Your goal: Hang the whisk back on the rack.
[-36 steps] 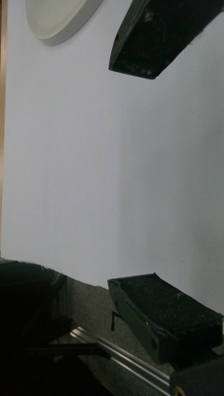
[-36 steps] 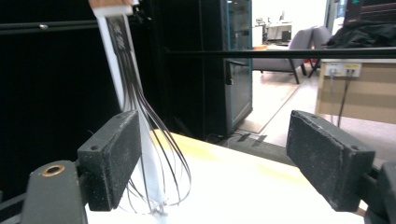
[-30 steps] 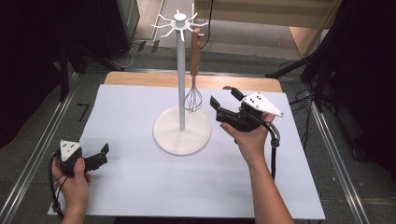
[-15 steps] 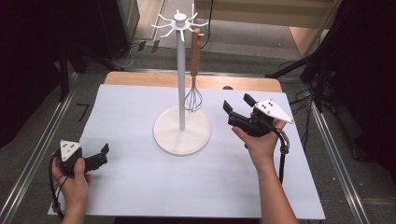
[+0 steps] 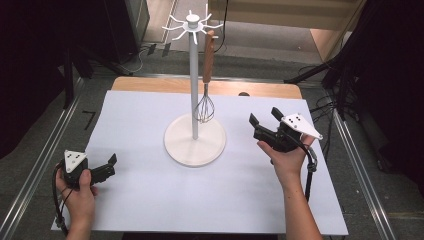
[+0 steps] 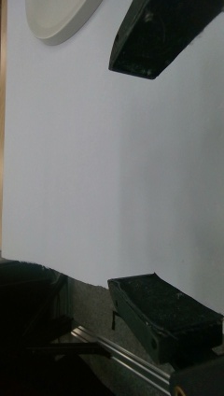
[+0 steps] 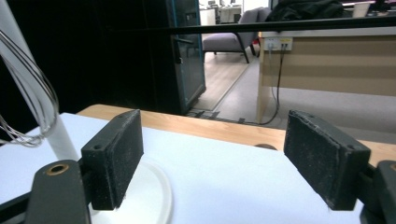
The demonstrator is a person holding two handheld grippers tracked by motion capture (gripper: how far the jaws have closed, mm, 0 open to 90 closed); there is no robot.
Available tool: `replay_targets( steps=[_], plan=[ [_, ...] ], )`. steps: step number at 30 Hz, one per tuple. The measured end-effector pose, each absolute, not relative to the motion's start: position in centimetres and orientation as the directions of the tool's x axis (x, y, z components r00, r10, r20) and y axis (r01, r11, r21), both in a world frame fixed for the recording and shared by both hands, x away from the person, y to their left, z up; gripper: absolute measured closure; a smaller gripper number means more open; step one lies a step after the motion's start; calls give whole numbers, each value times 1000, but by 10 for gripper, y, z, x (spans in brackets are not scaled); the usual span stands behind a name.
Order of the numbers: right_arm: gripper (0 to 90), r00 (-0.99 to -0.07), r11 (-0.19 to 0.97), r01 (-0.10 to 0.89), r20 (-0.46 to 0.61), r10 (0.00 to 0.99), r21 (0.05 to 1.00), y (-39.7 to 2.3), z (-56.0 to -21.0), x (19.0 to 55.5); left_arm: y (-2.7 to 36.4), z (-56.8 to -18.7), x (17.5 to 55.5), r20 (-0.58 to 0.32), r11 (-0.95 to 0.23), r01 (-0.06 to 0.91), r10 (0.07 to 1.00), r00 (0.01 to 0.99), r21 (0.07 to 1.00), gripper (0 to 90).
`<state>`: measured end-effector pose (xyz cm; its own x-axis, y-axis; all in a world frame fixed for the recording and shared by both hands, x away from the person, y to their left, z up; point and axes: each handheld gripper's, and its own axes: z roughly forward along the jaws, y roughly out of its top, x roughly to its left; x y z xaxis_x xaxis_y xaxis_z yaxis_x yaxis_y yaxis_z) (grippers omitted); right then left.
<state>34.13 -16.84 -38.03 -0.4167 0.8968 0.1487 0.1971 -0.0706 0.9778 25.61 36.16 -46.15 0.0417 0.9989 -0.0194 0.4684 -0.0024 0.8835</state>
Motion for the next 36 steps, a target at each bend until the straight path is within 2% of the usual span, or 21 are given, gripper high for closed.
replay_targets(
  steps=[36],
  plan=[
    [247, -237, -100, 276, 169, 957, 956, -230, -435, 320, 361, -462, 256, -15, -5, 466, 999, 39, 885, 7]
  ],
)
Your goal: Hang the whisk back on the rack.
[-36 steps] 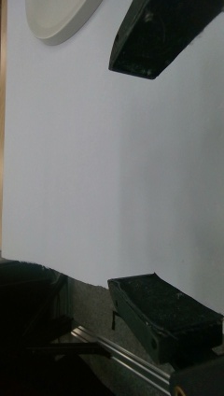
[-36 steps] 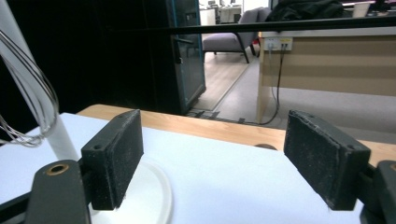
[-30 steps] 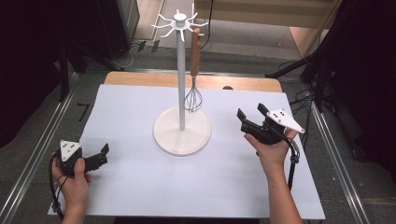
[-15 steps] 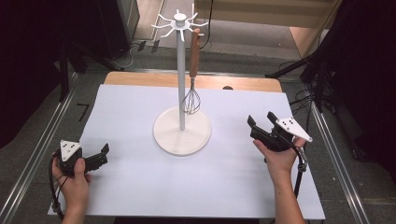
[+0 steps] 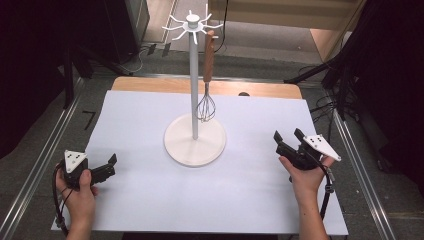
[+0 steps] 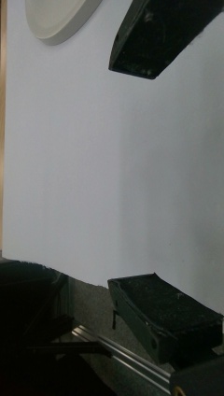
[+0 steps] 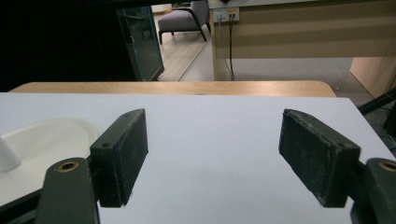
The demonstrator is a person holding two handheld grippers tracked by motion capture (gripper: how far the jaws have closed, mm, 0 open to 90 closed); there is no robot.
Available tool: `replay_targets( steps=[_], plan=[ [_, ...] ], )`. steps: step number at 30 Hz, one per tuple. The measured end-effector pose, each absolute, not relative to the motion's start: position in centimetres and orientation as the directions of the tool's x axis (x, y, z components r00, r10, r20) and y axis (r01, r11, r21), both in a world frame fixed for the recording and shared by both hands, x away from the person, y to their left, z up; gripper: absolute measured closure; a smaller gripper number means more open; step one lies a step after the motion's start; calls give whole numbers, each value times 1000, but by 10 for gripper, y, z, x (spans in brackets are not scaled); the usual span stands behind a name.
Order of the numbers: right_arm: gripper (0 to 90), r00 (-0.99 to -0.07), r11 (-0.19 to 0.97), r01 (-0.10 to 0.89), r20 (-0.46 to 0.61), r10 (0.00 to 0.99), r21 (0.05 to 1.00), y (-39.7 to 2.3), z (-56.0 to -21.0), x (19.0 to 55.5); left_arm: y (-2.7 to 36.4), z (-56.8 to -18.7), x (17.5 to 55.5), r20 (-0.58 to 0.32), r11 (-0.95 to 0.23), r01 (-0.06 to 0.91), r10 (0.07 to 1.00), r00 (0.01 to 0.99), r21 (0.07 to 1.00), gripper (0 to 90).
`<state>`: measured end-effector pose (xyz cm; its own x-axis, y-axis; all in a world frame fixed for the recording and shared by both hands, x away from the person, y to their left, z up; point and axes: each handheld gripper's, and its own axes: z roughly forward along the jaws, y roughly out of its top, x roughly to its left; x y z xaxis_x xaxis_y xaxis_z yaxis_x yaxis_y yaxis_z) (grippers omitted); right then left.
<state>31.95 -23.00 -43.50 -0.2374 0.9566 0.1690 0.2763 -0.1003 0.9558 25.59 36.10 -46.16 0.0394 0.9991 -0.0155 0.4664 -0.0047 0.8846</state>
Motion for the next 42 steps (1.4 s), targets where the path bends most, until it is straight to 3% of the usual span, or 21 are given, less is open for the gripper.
replay_targets(
  steps=[22, 31, 42],
  plan=[
    [255, -142, -119, 332, 174, 974, 936, -270, -463, 301, 361, -461, 256, -14, -7, 466, 999, 41, 885, 7],
    [191, -97, -118, 336, 159, 982, 934, -285, -472, 289, 361, -462, 256, -14, -8, 464, 999, 43, 886, 7],
    [186, -50, -89, 364, 114, 992, 927, -297, -483, 277, 361, -461, 255, -12, -9, 464, 999, 43, 886, 7]
  ],
)
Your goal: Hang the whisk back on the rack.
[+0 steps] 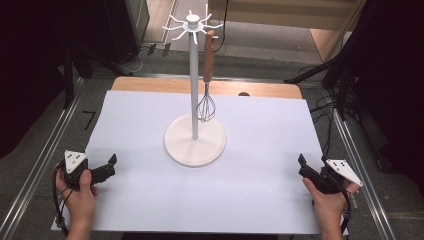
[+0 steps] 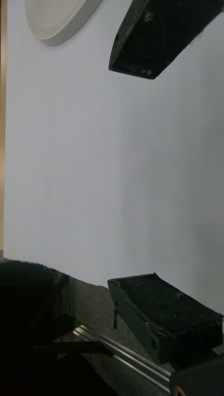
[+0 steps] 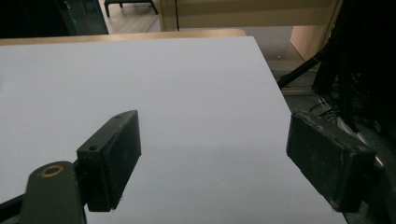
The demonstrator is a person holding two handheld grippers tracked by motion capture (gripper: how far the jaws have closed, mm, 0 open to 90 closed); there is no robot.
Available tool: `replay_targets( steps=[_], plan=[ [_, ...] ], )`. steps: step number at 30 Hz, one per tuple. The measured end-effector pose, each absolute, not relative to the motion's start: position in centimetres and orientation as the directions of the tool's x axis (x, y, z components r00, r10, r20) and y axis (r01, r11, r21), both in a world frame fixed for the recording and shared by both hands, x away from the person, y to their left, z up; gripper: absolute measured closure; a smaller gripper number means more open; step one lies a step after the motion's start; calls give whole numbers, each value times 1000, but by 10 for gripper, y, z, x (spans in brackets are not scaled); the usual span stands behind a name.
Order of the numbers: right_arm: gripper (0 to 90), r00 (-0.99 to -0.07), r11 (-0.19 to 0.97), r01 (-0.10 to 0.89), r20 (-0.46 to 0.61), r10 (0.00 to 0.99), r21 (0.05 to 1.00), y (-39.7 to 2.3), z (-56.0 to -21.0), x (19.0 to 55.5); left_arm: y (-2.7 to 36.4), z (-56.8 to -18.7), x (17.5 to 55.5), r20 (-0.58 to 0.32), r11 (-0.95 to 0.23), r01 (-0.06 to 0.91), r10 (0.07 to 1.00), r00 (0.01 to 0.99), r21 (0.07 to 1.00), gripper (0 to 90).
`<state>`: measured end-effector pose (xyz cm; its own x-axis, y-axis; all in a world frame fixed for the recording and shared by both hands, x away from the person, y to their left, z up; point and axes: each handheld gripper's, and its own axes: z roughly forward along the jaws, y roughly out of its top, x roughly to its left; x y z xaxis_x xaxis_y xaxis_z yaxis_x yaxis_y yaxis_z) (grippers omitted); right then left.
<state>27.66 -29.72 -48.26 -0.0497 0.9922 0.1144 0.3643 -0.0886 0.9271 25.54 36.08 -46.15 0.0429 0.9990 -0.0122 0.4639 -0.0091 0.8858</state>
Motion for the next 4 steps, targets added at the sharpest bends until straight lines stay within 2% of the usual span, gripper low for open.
replay_targets(
  steps=[4],
  plan=[
    [198, -33, -89, 366, 108, 994, 926, -298, -485, 276, 361, -462, 255, -14, -6, 463, 999, 41, 886, 6]
  ],
)
